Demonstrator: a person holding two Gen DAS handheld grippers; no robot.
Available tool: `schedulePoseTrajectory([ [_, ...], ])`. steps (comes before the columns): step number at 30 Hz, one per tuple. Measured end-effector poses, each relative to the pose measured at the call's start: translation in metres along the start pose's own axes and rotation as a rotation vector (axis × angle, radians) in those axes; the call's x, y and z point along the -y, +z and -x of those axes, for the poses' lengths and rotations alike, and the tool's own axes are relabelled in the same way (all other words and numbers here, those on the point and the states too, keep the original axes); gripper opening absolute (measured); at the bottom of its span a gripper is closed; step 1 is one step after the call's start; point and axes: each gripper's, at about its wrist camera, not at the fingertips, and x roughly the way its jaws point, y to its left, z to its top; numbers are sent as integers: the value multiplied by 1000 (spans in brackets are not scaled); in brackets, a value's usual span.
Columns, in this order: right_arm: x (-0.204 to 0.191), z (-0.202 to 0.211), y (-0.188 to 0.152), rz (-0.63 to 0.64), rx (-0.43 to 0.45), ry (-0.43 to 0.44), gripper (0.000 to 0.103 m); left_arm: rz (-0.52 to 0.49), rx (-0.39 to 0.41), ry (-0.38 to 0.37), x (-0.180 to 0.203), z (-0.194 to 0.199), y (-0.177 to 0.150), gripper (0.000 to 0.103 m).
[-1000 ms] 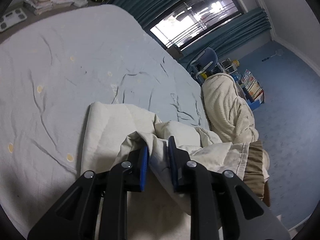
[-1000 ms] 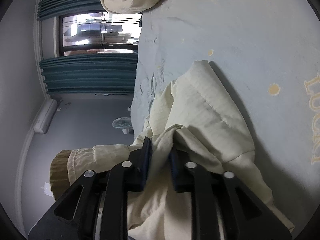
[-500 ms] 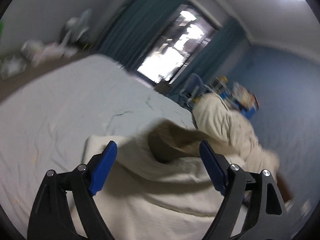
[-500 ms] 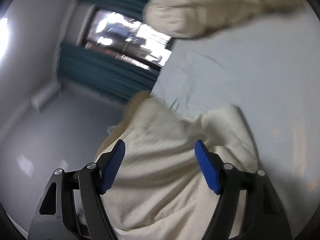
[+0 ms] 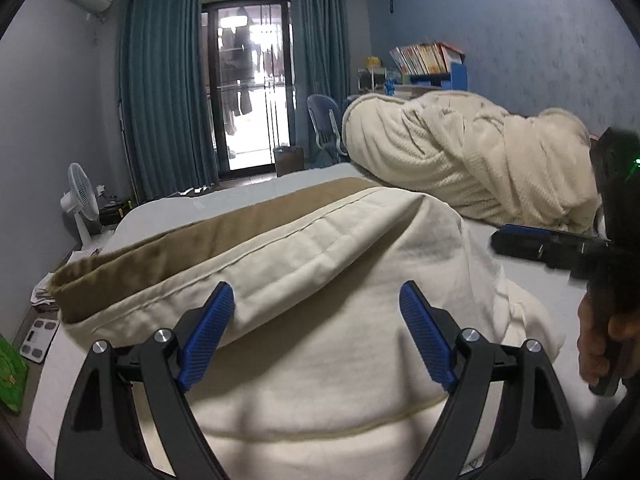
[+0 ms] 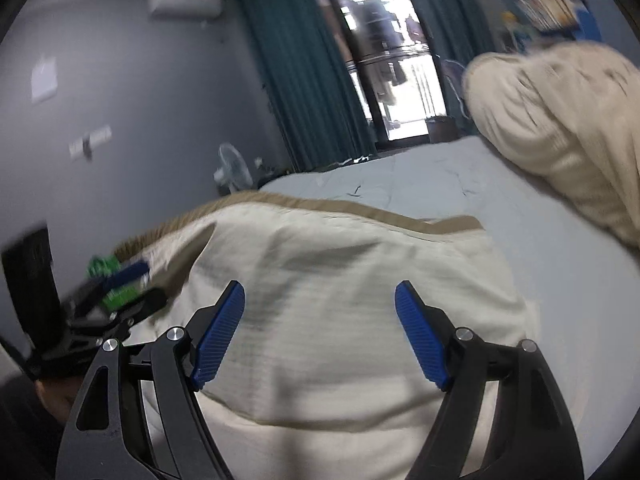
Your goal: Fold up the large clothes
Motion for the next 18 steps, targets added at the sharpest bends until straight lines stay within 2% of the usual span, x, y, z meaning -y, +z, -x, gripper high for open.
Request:
schedulePoseTrajectory([
  [5, -5, -22, -5, 21, -68, -60, 75, 24, -33, 19, -5, -24, 8, 80],
  [10, 2, -45, -4, 14, -102, -110, 75, 65, -112, 32, -19, -60, 10, 80],
  [18, 27, -98, -6, -26, -223, -165, 79, 105, -333, -7, -41, -131, -9, 82],
])
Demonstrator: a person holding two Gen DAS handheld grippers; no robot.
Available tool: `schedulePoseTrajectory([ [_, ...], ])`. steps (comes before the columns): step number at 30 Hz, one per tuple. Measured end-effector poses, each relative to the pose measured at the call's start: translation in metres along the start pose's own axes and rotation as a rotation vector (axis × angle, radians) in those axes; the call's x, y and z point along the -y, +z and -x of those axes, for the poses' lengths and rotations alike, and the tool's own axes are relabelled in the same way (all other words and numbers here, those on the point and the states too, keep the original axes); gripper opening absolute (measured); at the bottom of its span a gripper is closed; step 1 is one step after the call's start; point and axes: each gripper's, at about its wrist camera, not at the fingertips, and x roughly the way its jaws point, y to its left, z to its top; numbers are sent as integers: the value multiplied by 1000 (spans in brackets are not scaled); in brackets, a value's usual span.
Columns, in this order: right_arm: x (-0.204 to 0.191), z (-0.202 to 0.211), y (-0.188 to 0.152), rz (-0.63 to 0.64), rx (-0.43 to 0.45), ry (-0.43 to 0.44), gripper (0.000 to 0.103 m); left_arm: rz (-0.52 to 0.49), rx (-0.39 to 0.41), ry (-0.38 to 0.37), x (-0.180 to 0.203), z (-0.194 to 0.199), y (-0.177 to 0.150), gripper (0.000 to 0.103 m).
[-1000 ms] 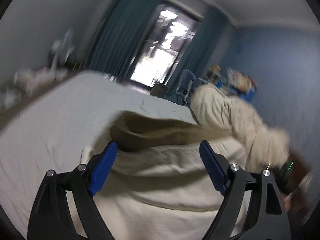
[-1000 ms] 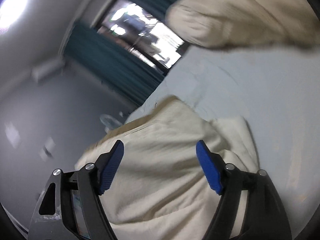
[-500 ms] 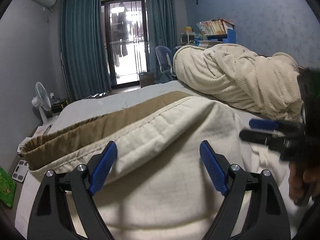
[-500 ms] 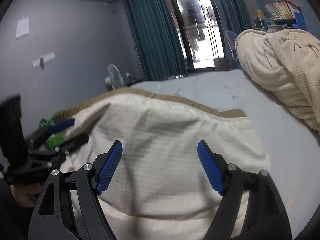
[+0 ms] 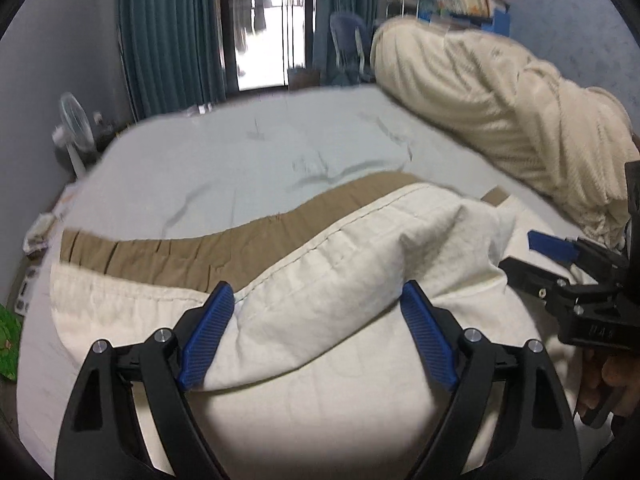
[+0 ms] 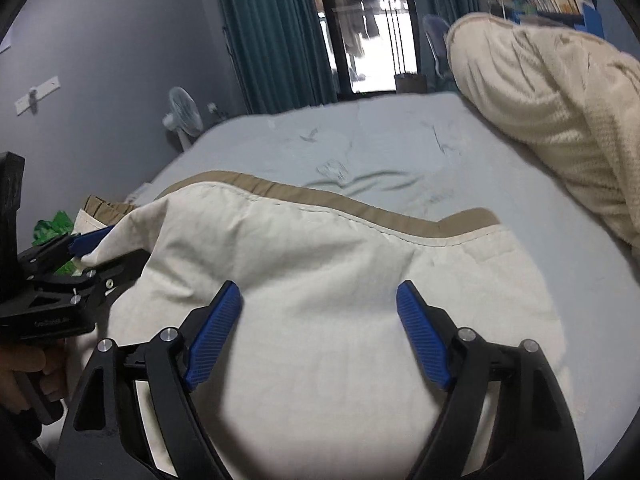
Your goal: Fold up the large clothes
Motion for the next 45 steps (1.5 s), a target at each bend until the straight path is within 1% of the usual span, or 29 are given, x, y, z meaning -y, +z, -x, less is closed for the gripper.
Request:
schedulePoseTrajectory([
  [1, 2, -7, 0, -9, -22, 5, 79, 15, -35, -17, -5, -10, 0, 82],
  [3, 3, -17, 0, -10, -55, 3, 81, 35, -76, -42, -12, -22, 0, 82],
  [7, 4, -31, -3, -12, -101, -7, 83, 54, -121, -59, -16, -39, -2, 82],
  [16, 5, -44, -11, 6, -155, -24, 84, 32, -136, -23, -8, -53, -10, 83],
  [20, 5, -42, -14, 12, -158, -31, 84, 22, -131, -13, -6, -53, -11, 83],
  [21, 4, -39, -14, 15, -148, -35, 84, 23, -127, -15, -7, -51, -11, 83],
  [25, 5, -24, -10, 9, -122, -31, 84, 29, -101, -51, -11, -38, -9, 83],
  [27, 6, -17, -6, -5, -117, -18, 84, 30, -100, -56, -12, -30, -6, 83],
  [31, 9, -2, 3, -36, -99, 8, 86, 79, -83, -78, -17, -8, -4, 83],
  [34, 6, 7, 6, -17, -92, 1, 89, 93, -71, -87, -19, 11, -6, 83],
  [36, 4, 15, 6, -8, -88, -7, 93, 93, -58, -83, -20, 25, -12, 84],
  [38, 2, 24, 5, 0, -82, -14, 96, 95, -57, -77, -22, 37, -19, 87],
  [45, 6, 74, -8, -5, -27, -28, 96, 151, -54, -80, -29, 72, -47, 88],
])
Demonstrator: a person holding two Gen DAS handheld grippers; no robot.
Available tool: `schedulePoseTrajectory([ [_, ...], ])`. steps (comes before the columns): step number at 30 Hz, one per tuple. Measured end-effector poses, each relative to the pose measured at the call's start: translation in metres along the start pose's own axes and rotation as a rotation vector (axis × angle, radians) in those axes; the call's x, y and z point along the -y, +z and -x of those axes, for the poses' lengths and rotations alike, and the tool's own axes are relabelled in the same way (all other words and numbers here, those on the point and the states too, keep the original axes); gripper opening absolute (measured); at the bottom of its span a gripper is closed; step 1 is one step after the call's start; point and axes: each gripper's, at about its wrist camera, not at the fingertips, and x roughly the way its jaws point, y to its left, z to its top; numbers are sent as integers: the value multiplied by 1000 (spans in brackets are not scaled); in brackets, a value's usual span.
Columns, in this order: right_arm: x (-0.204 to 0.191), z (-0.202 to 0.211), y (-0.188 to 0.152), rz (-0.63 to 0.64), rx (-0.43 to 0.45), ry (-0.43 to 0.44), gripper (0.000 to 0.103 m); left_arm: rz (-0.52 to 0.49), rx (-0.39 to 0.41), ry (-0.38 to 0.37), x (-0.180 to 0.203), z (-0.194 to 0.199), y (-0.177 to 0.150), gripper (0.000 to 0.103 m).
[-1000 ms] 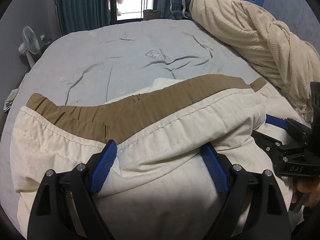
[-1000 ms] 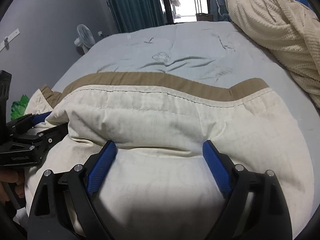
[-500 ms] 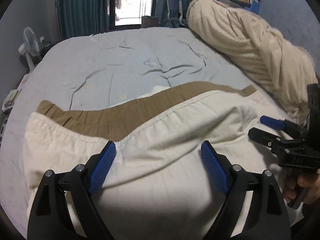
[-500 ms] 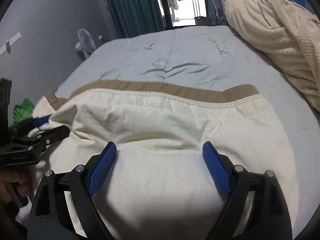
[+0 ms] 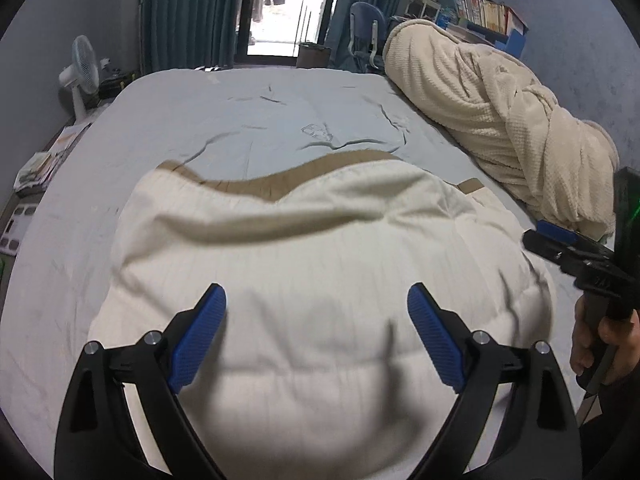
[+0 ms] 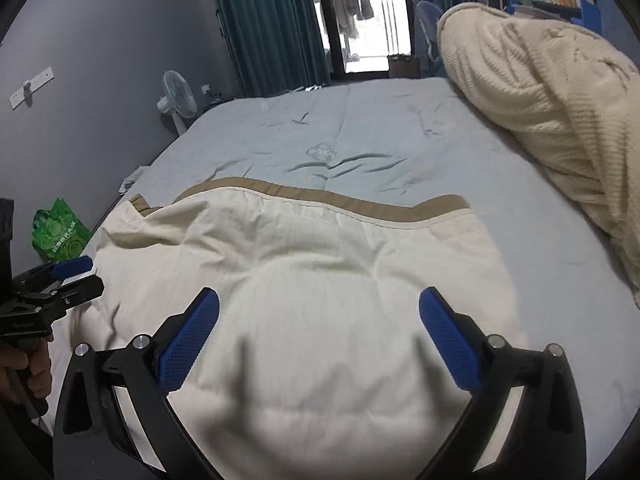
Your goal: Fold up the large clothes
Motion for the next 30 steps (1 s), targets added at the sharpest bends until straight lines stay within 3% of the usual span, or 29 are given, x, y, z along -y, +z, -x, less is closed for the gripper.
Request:
schedulePoseTrajectory([
  [6, 10, 32, -32, -56, 34, -3, 96, -17, 48, 20, 11, 35, -25, 88],
  [15, -10, 67, -54, -11, 83, 20, 96, 17, 133, -14, 21, 78, -68, 94],
  [19, -14, 78, -68, -10, 83, 36, 96, -3, 125, 5, 23, 80, -81, 95],
  [30, -22, 84, -102, 18, 18, 21, 96, 3, 80, -29, 32, 67, -98, 95],
])
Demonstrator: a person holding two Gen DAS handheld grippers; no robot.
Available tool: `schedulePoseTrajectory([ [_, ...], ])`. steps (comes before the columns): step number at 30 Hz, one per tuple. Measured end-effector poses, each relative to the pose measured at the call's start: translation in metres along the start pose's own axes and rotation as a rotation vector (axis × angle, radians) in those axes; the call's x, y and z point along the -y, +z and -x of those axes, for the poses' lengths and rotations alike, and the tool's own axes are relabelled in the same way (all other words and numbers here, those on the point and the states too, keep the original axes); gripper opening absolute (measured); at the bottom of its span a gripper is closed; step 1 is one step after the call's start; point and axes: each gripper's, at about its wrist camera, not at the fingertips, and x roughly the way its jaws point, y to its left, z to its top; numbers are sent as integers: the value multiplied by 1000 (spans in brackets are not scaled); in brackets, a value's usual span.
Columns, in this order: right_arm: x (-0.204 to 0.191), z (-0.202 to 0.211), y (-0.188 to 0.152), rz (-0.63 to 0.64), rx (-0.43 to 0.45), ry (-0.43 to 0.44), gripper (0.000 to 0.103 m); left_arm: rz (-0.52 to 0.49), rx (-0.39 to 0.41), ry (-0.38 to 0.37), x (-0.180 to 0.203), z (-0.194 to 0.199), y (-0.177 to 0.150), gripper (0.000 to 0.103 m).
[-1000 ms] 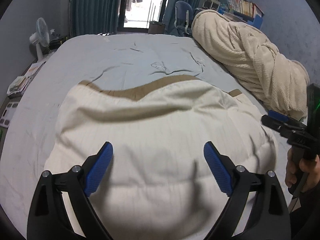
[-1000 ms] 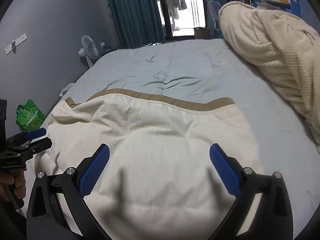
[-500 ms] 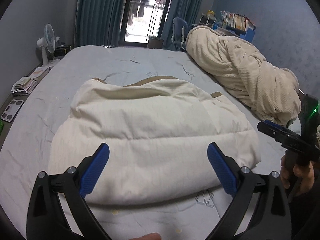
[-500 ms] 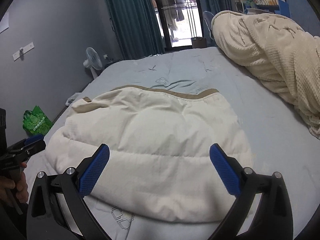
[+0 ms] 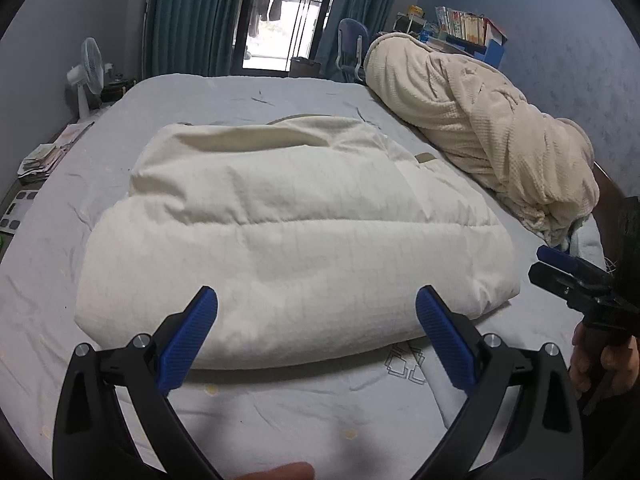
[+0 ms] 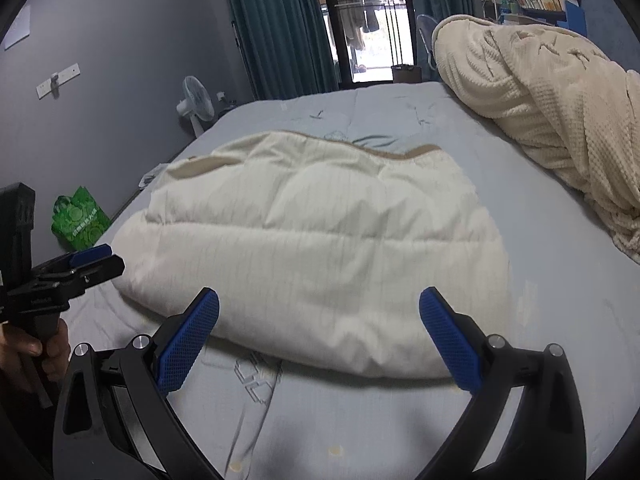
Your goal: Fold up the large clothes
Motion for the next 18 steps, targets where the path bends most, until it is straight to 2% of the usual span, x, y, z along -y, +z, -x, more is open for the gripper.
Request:
schedulePoseTrajectory([
  [3, -1, -1, -1, 4, -4, 0, 96, -20, 9, 41, 5, 3, -7, 95],
  [8, 0, -3, -1, 2, -13, -5, 96, -48, 14, 68, 11, 9, -13, 95],
  [18, 1, -5, 0, -2, -18, -3, 96, -54, 31, 77, 11, 13, -10, 95],
])
